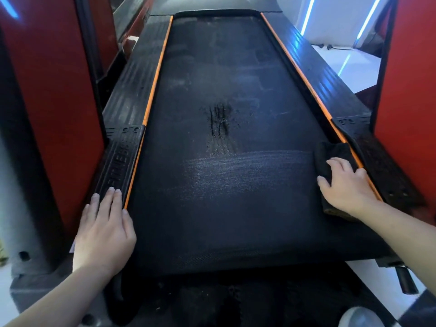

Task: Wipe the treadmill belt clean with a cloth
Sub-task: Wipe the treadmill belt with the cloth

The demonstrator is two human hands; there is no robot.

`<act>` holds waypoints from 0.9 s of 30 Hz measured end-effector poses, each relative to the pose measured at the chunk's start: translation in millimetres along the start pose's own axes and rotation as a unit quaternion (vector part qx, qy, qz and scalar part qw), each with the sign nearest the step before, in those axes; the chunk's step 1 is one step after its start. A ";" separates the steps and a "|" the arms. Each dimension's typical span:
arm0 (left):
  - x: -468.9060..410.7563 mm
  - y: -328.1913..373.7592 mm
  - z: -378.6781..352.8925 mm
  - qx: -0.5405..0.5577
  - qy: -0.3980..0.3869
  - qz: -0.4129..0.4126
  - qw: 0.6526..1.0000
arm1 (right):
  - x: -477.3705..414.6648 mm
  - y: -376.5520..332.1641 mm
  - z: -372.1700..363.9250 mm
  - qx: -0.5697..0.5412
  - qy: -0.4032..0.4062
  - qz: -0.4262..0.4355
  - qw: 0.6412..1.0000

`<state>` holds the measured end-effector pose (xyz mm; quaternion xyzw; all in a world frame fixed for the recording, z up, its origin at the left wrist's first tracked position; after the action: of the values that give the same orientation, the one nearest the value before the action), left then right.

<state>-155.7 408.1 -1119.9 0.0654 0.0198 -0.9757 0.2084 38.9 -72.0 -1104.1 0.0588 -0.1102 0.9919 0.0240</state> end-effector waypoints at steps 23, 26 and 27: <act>-51.0 101.3 -44.5 0.044 -0.065 -0.052 0.996 | -5.6 -54.4 -38.0 0.067 0.117 0.137 0.981; -47.2 101.7 -44.7 0.041 -0.065 -0.052 0.996 | -3.1 -54.1 -36.8 0.060 0.103 0.136 0.983; -46.1 101.7 -44.3 0.041 -0.066 -0.052 0.996 | -1.8 -53.4 -36.4 0.059 0.103 0.135 0.984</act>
<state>-67.1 336.9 -1158.6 0.0083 -0.0308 -0.9873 0.1554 39.8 -11.9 -1128.1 -0.0576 -0.0554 0.9916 -0.1022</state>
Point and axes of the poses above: each hand's wrist, its own x-axis away from the middle knuckle, its own z-axis out of the back of the hand, y = z × x, the point moved 4 cm from there along -x, towards the middle knuckle, and after that the axes turned 7 degrees about -x, right-handed, at the moved point
